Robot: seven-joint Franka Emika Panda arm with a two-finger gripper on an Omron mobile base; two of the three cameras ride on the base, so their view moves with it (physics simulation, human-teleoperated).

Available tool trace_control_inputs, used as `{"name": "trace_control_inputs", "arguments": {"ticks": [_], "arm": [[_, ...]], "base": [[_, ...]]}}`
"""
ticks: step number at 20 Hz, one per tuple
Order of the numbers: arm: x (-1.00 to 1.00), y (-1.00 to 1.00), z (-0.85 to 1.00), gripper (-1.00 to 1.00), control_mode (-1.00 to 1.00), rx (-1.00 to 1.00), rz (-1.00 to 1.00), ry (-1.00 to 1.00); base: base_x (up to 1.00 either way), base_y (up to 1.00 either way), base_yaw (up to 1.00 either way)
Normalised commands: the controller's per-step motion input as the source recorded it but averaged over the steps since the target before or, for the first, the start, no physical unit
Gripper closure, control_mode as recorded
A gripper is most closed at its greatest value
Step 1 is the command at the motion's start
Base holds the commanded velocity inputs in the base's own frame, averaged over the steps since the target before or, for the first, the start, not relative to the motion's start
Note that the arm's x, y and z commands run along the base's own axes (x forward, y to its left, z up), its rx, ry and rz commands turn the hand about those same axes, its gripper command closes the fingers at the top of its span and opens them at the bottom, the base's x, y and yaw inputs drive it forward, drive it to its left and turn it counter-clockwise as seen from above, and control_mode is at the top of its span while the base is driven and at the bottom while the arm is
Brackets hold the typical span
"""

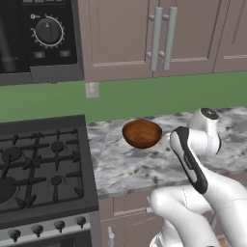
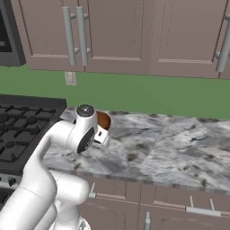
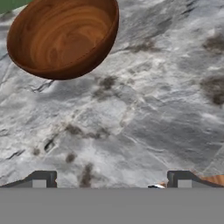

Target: Pick the cup and bowl from the counter and place them on the counter next to the sink.

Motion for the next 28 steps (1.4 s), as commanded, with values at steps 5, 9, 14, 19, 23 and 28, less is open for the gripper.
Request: {"name": "trace_control_inputs", "arguments": {"ticks": [5,9,14,19,23,28], "arm": [[0.67,0.00,0.03,-1.00,-1.00,0.00,-0.04,0.00],[0.49,0.00,0.03,-1.00,-1.00,0.00,-0.02,0.00],[0.32,0.00,0.12,-1.00,-1.00,0.00,0.00,0.00],[0.14,0.00,0.12,-1.00,-1.00,0.00,0.00,0.00],[0.28,-0.03,-0.05,-1.00,-1.00,0.00,0.00,0.00],[0.50,0.00,-0.25,-1.00,-1.00,0.00,0.00,0.00]], "base": [[0.00,0.00,0.00],[0.00,0.00,0.00],[0.00,0.00,0.00],[0.00,0.00,0.00],[0.00,0.00,0.00],[0.00,0.00,0.00]]}}
